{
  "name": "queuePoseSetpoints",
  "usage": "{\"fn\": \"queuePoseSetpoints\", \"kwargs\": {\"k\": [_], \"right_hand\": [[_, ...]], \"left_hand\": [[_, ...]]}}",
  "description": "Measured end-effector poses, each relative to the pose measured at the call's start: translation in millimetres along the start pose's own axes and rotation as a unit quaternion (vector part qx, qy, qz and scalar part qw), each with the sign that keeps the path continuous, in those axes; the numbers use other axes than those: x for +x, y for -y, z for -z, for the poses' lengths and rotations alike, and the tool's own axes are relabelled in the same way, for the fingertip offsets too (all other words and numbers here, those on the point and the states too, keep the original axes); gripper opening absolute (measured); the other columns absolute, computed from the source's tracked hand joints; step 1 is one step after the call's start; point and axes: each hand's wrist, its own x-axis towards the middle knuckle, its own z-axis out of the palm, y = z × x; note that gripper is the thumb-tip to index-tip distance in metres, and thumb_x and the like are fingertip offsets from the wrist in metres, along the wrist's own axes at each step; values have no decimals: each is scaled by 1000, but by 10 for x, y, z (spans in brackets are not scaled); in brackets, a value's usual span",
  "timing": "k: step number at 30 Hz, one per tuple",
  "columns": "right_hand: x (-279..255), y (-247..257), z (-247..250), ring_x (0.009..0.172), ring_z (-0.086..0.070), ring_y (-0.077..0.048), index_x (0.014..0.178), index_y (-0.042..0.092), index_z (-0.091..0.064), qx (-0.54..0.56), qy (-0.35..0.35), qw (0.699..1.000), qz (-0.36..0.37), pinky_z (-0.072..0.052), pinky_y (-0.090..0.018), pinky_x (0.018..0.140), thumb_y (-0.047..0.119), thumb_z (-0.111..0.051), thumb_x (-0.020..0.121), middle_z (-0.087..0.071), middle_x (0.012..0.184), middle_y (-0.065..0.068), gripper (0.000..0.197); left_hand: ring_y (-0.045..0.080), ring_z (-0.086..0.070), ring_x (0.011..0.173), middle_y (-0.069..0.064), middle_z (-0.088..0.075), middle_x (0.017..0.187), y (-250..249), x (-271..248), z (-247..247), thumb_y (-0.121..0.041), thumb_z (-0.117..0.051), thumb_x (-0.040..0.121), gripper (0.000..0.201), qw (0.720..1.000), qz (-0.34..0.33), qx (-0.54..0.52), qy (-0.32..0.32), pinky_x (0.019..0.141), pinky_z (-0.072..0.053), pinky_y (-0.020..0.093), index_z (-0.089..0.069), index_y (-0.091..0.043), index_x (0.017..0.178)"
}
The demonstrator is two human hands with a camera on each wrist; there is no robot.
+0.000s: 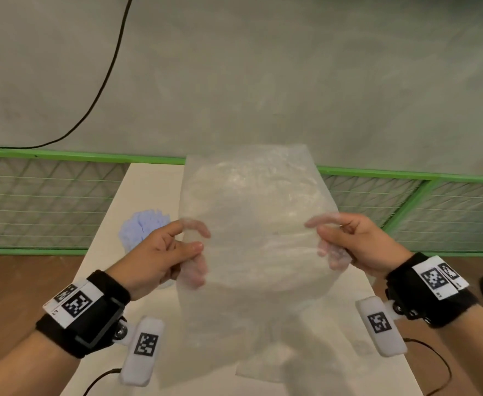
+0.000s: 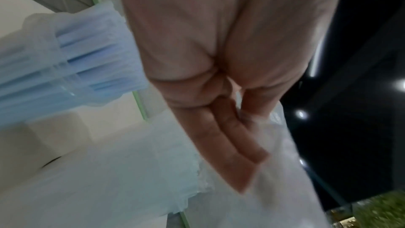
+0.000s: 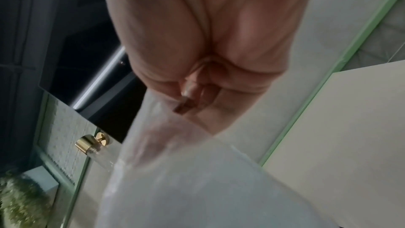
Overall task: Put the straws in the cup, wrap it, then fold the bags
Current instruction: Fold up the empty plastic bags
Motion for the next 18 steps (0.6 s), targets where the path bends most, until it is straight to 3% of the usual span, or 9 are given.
{"fn": "queuePoseSetpoints", "kwargs": {"k": [3, 5, 6, 8, 11, 13, 15, 16, 18], "right_hand": [[23, -21, 11, 48, -56, -15, 98, 19, -77, 44, -29, 998, 36, -49, -22, 48, 34, -80, 70, -67, 67, -9, 32], [44, 10, -24, 52, -59, -12, 78, 19, -80, 77, -69, 993, 49, -48, -22, 52, 20, -73, 72, -69, 65, -4, 9], [53, 31, -11, 53, -61, -11, 67, 19, -79, 89, -77, 992, 51, -49, -20, 53, 11, -67, 76, -69, 64, -2, 16], [34, 114, 8, 55, -64, -12, 58, 16, -75, 99, -62, 992, 39, -51, -17, 55, 10, -61, 70, -69, 64, -2, 20], [-9, 231, 16, 68, -66, -23, 80, 7, -76, 144, 15, 989, 41, -55, -25, 61, 40, -72, 59, -69, 82, -13, 39], [-4, 206, 46, 80, -67, -23, 94, 12, -75, 93, 13, 993, 64, -57, -28, 67, 46, -85, 56, -69, 99, -9, 52], [14, 188, 52, 87, -67, -20, 101, 18, -72, 62, 11, 994, 91, -59, -30, 71, 30, -91, 57, -67, 109, -4, 49], [28, 174, 40, 87, -67, -18, 97, 19, -72, 60, 4, 992, 113, -59, -30, 73, 20, -90, 60, -67, 107, -3, 42], [37, 165, -1, 81, -69, -12, 75, 20, -73, 54, -62, 986, 147, -58, -23, 71, 11, -79, 63, -72, 90, 0, 17]], "left_hand": [[30, -66, 58, 18, -70, 74, -61, -5, -19, -45, -86, 62, 53, 999, -32, 7, -27, 69, -34, 53, -68, -21, 106], [24, -68, 61, 10, -71, 76, -91, 4, -27, -25, -85, 69, 22, 997, -46, -12, -65, 65, -43, 43, -75, -19, 87], [18, -66, 57, 7, -69, 73, -96, 19, -16, -10, -72, 79, 10, 996, -42, -10, -76, 61, -44, 34, -75, -19, 75], [10, -50, 49, 8, -56, 66, -115, -13, 15, 4, -48, 85, 40, 996, -17, -21, -85, 48, -36, 19, -69, -17, 59], [20, -55, 63, 13, -58, 81, -259, -58, -59, -17, -58, 83, 13, 993, -17, -93, -66, 54, -48, 19, -67, -8, 79], [40, -51, 73, 13, -56, 103, -263, -87, -72, -36, -83, 65, 49, 997, -21, -75, -13, 67, -48, 40, -63, -13, 104], [53, -47, 76, 10, -54, 115, -228, -102, -70, -25, -92, 57, 70, 998, -54, -19, 13, 72, -41, 55, -55, -24, 117], [50, -56, 80, 11, -55, 116, -224, -103, -71, -18, -92, 56, 72, 998, -60, -18, 18, 73, -47, 56, -55, -27, 117], [33, -69, 80, 6, -61, 114, -211, -104, -89, -21, -93, 54, 64, 998, -59, -11, -1, 72, -57, 35, -62, -20, 110]]}}
